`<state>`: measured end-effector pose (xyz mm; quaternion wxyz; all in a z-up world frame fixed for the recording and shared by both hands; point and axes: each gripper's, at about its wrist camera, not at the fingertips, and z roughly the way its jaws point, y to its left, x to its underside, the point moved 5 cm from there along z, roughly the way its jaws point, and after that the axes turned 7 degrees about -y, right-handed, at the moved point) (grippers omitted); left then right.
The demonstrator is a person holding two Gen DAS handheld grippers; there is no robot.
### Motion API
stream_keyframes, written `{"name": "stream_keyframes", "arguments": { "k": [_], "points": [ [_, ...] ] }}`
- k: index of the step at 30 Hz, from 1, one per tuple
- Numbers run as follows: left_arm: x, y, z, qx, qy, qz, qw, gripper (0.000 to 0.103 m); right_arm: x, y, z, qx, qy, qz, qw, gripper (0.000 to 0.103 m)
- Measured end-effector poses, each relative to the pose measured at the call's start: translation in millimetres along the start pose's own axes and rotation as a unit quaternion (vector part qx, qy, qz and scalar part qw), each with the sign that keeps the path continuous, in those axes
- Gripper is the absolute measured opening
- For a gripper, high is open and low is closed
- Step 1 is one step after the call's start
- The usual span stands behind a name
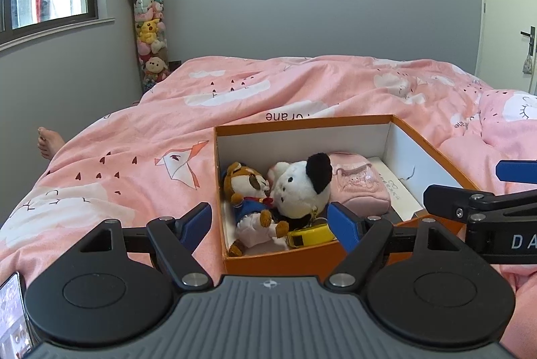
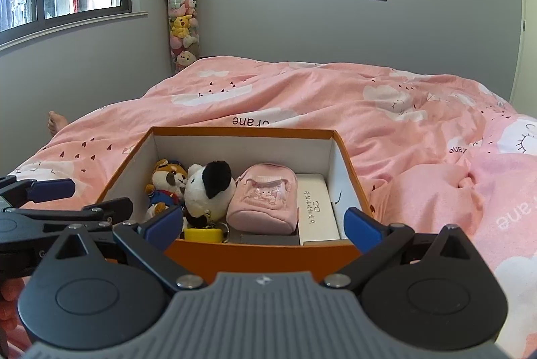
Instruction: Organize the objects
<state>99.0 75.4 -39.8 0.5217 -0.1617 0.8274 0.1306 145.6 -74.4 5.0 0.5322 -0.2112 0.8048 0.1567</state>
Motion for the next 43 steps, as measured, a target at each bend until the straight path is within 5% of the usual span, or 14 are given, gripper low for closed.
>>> {"name": "stream_keyframes", "arguments": {
  "k": [43],
  "points": [
    [-4.2,1.8,-12.8,0.007,0.003,-0.002,1.0000,0.092,0.5,-4.9,-19.9,0.008,0.004,0.006,1.000,0.102]
  ]
}}
